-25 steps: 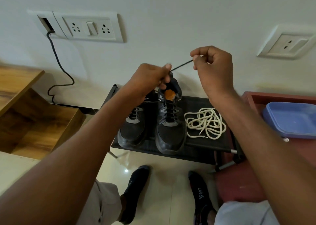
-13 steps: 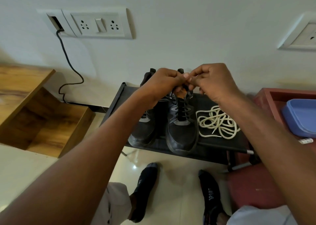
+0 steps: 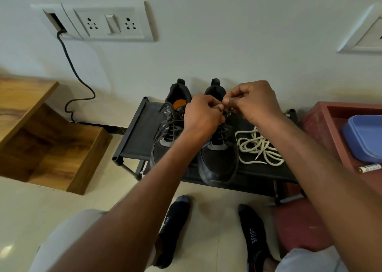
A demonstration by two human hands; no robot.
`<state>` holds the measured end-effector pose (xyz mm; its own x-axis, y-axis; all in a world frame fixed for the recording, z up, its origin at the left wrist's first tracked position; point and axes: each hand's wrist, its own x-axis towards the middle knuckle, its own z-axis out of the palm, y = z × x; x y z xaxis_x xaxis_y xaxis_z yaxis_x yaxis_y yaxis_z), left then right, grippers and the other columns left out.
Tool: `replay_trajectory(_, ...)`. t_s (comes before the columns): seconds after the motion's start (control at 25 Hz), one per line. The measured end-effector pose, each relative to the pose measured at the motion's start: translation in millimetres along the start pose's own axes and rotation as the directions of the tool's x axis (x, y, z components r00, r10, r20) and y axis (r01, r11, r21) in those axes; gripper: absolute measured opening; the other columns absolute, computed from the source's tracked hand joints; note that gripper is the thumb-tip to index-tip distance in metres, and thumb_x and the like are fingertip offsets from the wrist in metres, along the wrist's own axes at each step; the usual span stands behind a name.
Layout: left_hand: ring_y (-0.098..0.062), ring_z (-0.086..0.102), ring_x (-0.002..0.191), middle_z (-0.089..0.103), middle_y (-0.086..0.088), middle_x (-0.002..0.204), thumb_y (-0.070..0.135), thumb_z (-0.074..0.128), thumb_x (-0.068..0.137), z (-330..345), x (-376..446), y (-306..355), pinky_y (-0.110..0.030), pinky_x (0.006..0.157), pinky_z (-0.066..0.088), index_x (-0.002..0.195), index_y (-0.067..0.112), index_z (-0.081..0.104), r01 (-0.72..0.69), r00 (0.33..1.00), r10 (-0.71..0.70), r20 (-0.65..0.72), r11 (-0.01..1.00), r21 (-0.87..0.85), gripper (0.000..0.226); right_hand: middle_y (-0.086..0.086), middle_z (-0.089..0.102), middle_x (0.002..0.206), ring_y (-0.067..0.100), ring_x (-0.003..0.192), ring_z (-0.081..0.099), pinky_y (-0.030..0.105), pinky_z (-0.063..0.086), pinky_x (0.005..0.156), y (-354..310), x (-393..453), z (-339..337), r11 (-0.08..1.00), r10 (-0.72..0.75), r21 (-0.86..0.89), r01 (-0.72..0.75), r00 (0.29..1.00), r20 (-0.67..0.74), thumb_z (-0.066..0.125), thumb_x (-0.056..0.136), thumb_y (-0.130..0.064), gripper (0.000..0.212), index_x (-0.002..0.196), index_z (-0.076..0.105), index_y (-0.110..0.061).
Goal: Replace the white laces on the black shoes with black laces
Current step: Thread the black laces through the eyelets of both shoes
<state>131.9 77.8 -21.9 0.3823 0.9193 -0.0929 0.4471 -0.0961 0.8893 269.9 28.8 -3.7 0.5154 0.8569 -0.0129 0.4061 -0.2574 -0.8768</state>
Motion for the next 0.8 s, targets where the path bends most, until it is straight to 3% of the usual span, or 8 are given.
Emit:
replay_trajectory(0.08,-0.016,0.075,0.066,0.076,-0.003,0.069,0.015,0.068,0.098,0,-1,-1,-0.038,0.063,0.063,0.090,0.014,0.074,0.007,1.000,-0.007,-0.003,1.000,-0.012,0.010,-0.008,0.077,0.078,-0.002,0.063,0.069,0.011,0.046,0.051,2,3,-2,0.999,0.020,0.035,-0.021,0.999,0.033,0.081,0.089,-0.015,0.008,0.086,0.081,-0.023)
replay_trajectory(0.16,-0.018,0.076,0.067,0.077,-0.006,0.074,0.014,0.070,0.098,-6,-3,2,-0.026,0.052,0.053,0.095,0.010,0.075,0.010,1.000,-0.010,0.001,0.997,-0.076,0.007,-0.006,0.077,0.078,0.002,0.069,0.070,0.018,0.049,0.059,1,6,4,0.998,0.022,0.058,-0.026,0.998,0.065,0.079,0.091,-0.016,0.009,0.086,0.081,-0.023)
replay_trajectory(0.28,-0.022,0.072,0.060,0.076,-0.011,0.075,0.012,0.071,0.098,-17,-3,3,-0.020,0.043,0.045,0.091,0.008,0.074,0.038,0.999,-0.038,0.003,0.993,-0.113,0.009,-0.006,0.077,0.084,0.008,0.079,0.071,0.025,0.049,0.068,2,6,13,0.997,0.005,0.070,-0.009,0.998,0.059,0.069,0.097,-0.012,0.018,0.093,0.081,-0.026)
replay_trajectory(0.36,-0.019,0.070,0.052,0.076,-0.009,0.072,0.012,0.071,0.098,-19,-3,-5,-0.021,0.041,0.047,0.091,0.012,0.074,0.029,1.000,-0.029,-0.006,1.000,0.005,0.007,-0.007,0.072,0.089,0.012,0.085,0.069,0.028,0.049,0.073,12,6,14,0.992,-0.049,-0.114,0.061,0.994,0.100,0.059,0.097,-0.003,0.034,0.105,0.080,-0.029)
replay_trajectory(0.48,-0.016,0.071,0.053,0.075,-0.002,0.072,0.015,0.073,0.095,-17,6,-17,-0.033,0.053,0.061,0.098,0.020,0.075,-0.076,0.996,0.085,-0.027,0.966,0.247,0.007,-0.001,0.064,0.101,0.020,0.092,0.063,0.027,0.043,0.071,25,5,17,0.893,-0.047,-0.425,0.147,0.971,0.236,0.057,0.093,0.001,0.048,0.119,0.075,-0.034)
replay_trajectory(0.64,-0.017,0.072,0.066,0.072,0.005,0.071,0.020,0.075,0.093,-13,18,-16,-0.040,0.068,0.064,0.095,0.025,0.082,-0.120,0.991,0.131,-0.010,0.929,0.350,0.008,-0.006,0.063,0.093,0.016,0.089,0.062,0.027,0.045,0.073,29,8,22,0.910,-0.069,-0.393,0.129,0.984,0.163,0.073,0.095,-0.012,0.021,0.107,0.076,-0.030)
replay_trajectory(0.8,-0.018,0.071,0.067,0.068,0.007,0.069,0.015,0.074,0.093,-10,22,-11,-0.041,0.071,0.064,0.100,0.021,0.083,-0.140,0.989,0.147,0.017,0.896,0.421,0.013,-0.008,0.065,0.075,0.011,0.079,0.067,0.032,0.055,0.076,32,8,22,0.967,-0.018,-0.253,0.040,0.996,0.091,0.079,0.091,-0.013,0.015,0.094,0.078,-0.027)
